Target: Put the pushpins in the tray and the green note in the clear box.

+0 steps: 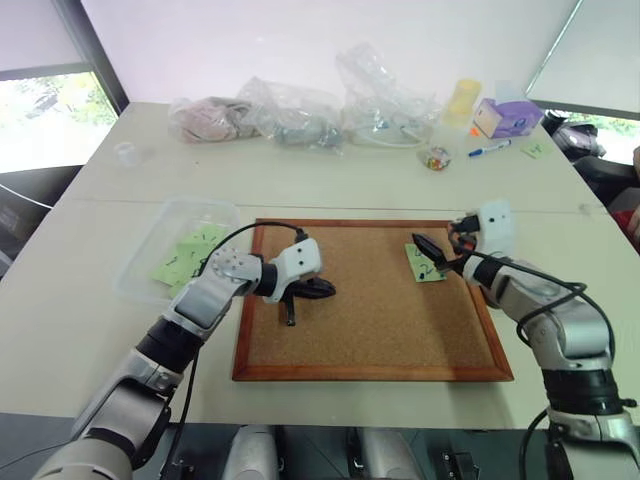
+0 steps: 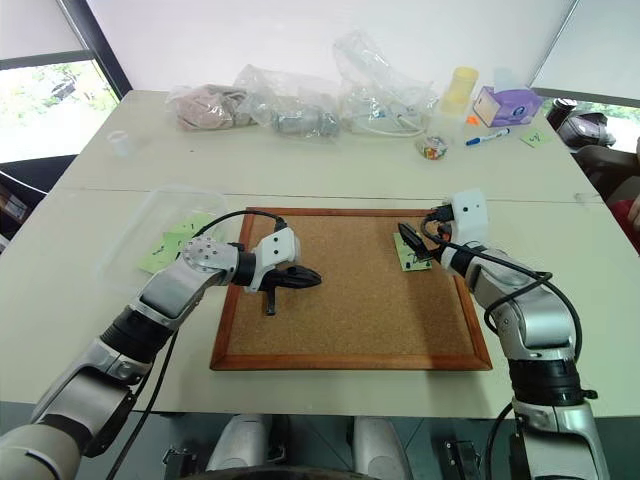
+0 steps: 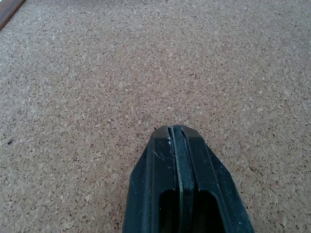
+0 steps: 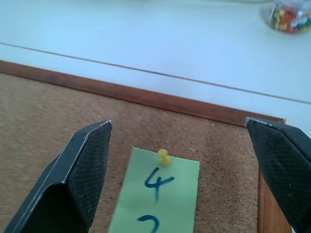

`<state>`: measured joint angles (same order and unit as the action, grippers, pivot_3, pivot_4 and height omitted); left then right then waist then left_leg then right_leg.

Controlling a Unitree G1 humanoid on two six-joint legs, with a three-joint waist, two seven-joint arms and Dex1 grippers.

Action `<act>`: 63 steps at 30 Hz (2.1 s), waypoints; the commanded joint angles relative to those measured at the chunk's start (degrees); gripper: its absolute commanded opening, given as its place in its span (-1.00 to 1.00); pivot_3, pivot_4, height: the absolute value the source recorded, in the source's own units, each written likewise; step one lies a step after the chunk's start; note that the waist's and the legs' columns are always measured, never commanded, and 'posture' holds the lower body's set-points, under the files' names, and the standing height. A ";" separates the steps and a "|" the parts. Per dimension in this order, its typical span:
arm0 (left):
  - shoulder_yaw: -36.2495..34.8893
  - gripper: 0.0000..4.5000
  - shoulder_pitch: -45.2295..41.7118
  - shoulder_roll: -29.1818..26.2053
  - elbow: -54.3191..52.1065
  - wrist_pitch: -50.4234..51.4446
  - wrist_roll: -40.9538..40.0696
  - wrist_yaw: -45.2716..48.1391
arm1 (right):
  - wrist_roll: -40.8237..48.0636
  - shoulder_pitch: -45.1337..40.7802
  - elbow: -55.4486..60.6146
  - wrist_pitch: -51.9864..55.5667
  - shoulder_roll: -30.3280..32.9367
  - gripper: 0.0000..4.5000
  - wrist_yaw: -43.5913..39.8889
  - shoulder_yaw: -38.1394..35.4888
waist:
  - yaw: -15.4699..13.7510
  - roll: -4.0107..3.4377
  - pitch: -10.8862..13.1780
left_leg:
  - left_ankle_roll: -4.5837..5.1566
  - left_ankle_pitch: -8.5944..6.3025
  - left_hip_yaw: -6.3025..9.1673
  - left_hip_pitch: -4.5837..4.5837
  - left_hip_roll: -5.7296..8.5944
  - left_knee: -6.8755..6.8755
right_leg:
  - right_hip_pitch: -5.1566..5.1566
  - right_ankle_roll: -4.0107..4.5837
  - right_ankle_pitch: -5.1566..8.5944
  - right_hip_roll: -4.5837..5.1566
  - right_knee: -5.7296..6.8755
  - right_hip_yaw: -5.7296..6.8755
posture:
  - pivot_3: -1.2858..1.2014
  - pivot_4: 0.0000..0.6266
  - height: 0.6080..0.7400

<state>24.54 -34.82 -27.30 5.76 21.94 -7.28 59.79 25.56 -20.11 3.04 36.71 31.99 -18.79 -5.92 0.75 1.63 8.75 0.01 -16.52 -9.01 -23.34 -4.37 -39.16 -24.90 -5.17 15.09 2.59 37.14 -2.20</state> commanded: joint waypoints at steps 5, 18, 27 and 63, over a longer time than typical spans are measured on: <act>0.80 -0.99 1.59 0.49 -0.21 1.53 2.13 -0.26 | -3.19 -2.74 -4.74 -3.46 -1.97 1.00 -4.07 0.63 | 0.01 -0.18 -0.10 | 0.00 0.00 0.00 0.04 0.00 0.00 | 0.03 -0.01 -0.01 0.00 0.02 0.00 | 0.03 -0.52 0.96; 0.37 -1.00 2.18 1.08 -0.93 2.07 3.18 -0.50 | -4.61 -4.62 -10.42 -3.48 -5.06 -0.98 -7.15 -0.15 | 0.00 -0.20 -0.13 | -0.01 0.00 -0.01 0.08 0.00 -0.02 | 0.09 -0.02 -0.01 0.01 0.03 0.00 | 0.03 -0.52 0.96; 0.71 -1.00 1.97 1.16 -0.05 1.21 4.09 -0.54 | -4.70 -3.79 -8.37 -7.59 -6.42 -0.98 -6.13 -3.28 | -0.01 -0.21 -0.13 | -0.01 0.00 -0.01 0.11 0.00 -0.02 | 0.12 -0.03 -0.01 0.02 0.03 0.00 | 0.03 -0.52 0.96; 1.34 -1.00 2.20 2.18 0.99 0.11 6.04 0.17 | -6.43 21.18 11.69 -6.47 -5.88 -0.98 7.52 -19.35 | 0.12 -0.70 -0.49 | 0.05 -0.03 0.11 0.40 0.01 0.01 | 0.38 0.16 0.11 0.05 -0.01 -0.11 | 0.03 -0.52 0.96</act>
<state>23.84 -33.47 -25.38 5.40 21.54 -2.84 59.66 19.23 1.70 13.29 30.03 25.65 -11.84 -23.71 0.86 0.93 8.27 0.07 -16.56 -8.89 -22.93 -4.36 -39.15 -24.51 -5.00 15.20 2.65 37.14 -2.30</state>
